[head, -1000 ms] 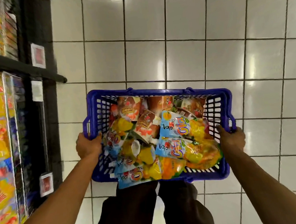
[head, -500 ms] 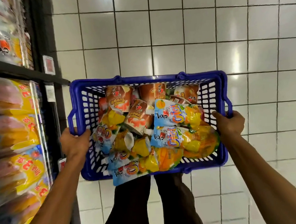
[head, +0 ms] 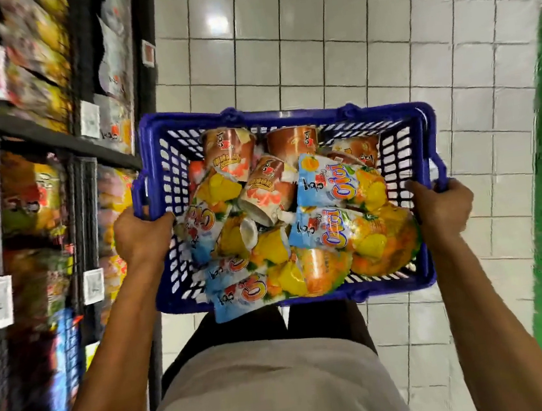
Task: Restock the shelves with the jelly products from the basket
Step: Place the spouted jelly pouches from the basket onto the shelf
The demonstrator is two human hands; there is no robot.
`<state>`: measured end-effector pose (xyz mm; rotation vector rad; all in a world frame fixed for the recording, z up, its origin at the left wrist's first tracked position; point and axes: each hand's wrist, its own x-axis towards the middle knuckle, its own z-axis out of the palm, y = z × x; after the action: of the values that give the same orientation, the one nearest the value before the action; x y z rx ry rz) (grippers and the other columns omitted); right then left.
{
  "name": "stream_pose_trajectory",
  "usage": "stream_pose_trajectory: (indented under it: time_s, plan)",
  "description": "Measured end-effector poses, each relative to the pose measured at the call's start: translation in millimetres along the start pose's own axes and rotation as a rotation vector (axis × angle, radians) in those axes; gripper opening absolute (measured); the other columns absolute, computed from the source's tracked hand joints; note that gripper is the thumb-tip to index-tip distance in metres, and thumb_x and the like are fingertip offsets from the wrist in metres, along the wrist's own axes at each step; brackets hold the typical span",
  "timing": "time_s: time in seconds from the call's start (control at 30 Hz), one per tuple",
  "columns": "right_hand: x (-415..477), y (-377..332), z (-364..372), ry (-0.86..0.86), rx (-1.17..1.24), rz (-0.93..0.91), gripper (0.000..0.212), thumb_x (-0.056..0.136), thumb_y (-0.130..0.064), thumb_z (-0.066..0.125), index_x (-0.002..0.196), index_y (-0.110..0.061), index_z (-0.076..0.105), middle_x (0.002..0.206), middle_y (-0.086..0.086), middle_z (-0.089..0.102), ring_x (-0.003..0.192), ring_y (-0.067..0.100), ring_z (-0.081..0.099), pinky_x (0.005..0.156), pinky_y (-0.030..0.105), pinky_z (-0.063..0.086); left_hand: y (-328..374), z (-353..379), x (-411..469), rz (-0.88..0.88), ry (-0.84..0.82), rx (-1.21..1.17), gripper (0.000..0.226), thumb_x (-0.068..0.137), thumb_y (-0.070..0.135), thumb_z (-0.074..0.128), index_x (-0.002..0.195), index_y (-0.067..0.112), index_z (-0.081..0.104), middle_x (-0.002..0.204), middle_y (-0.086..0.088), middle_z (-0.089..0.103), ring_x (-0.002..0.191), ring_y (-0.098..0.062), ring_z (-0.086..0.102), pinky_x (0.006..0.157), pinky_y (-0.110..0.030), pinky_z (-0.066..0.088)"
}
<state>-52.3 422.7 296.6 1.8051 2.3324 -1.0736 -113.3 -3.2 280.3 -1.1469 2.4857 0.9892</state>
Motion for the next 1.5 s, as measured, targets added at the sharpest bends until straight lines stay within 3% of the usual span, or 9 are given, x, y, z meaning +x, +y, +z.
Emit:
stream_pose_trajectory:
  time_s: [0.13,0.27,0.5,0.63,0.87,1.07,1.17,1.27,1.5]
  plan:
    - [23.2,-50.6,-12.1,-0.046,-0.024,-0.019,0.036,0.067,-0.038,0.078,0.088,-0.011,0.065,0.082,0.01,0.068,0.078,0.032,0.065,0.075,0.042,0.053,48.5,-4.4,-7.9,-0.036,0.07,0.034,0.034,0.066,0.027,0.081,0.094,0.011,0.07,0.077,-0.008,0.064,0.065,-0.028,0.061,0.059,-0.033,0.045]
    - [65.9,-108.0,-14.2,-0.142,-0.018,-0.075,0.033,0.069,-0.036,0.077,0.088,-0.012,0.065,0.083,0.01,0.069,0.079,0.033,0.065,0.078,0.045,0.055,88.6,5.8,-15.6,-0.113,0.113,0.024,0.038,0.07,0.028,0.081,0.096,0.003,0.071,0.082,-0.019,0.067,0.071,-0.033,0.064,0.065,-0.044,0.052]
    - [131.4,-227.8,-6.1,-0.258,-0.105,-0.269,0.029,0.069,-0.037,0.077,0.086,-0.018,0.064,0.081,0.008,0.068,0.076,0.031,0.066,0.075,0.041,0.054,161.4,19.2,-14.2,-0.281,0.184,-0.143,0.043,0.06,0.029,0.079,0.096,0.006,0.071,0.087,-0.019,0.071,0.077,-0.037,0.069,0.074,-0.051,0.058]
    - [154.8,-297.7,16.1,-0.282,-0.165,-0.357,0.031,0.066,-0.039,0.077,0.086,-0.018,0.064,0.08,0.008,0.07,0.073,0.031,0.067,0.075,0.04,0.054,191.7,28.6,-1.1,-0.361,0.247,-0.189,0.027,0.062,0.028,0.081,0.082,0.019,0.064,0.082,-0.012,0.069,0.068,-0.03,0.062,0.067,-0.038,0.053]
    - [175.7,-429.5,95.3,-0.357,-0.248,-0.513,0.025,0.066,-0.037,0.077,0.079,-0.023,0.062,0.078,0.008,0.07,0.072,0.031,0.067,0.074,0.043,0.057,232.7,45.7,65.2,-0.531,0.285,-0.287,0.044,0.066,0.029,0.079,0.102,0.006,0.068,0.093,-0.018,0.07,0.081,-0.037,0.067,0.077,-0.047,0.056]
    - [181.9,-534.9,168.2,-0.495,-0.263,-0.635,0.024,0.063,-0.036,0.077,0.079,-0.026,0.064,0.069,-0.005,0.067,0.061,0.011,0.065,0.05,0.019,0.04,271.6,52.2,101.7,-0.678,0.407,-0.397,0.028,0.069,0.028,0.078,0.092,0.022,0.064,0.081,-0.006,0.064,0.079,-0.033,0.065,0.077,-0.042,0.057]
    - [185.6,-577.0,205.6,-0.567,-0.323,-0.702,0.033,0.063,-0.034,0.078,0.091,-0.019,0.07,0.077,0.003,0.071,0.069,0.022,0.068,0.061,0.027,0.051,285.6,63.4,111.7,-0.754,0.478,-0.426,0.039,0.069,0.035,0.079,0.102,0.015,0.07,0.081,-0.006,0.066,0.074,-0.03,0.064,0.068,-0.036,0.051]
    - [190.7,-615.3,254.5,-0.651,-0.394,-0.791,0.04,0.065,-0.035,0.078,0.1,-0.016,0.07,0.086,0.009,0.073,0.074,0.026,0.068,0.071,0.035,0.055,295.4,85.0,121.1,-0.854,0.553,-0.48,0.047,0.068,0.035,0.079,0.108,0.012,0.069,0.087,-0.011,0.069,0.075,-0.032,0.065,0.072,-0.039,0.053]
    - [201.0,-645.6,383.1,-0.8,-0.555,-0.928,0.025,0.071,-0.03,0.082,0.084,-0.025,0.062,0.08,0.007,0.07,0.07,0.027,0.066,0.074,0.047,0.058,280.4,157.1,141.7,-1.102,0.623,-0.634,0.029,0.073,0.027,0.08,0.09,0.009,0.066,0.061,-0.001,0.054,0.05,-0.014,0.048,0.054,-0.026,0.038]
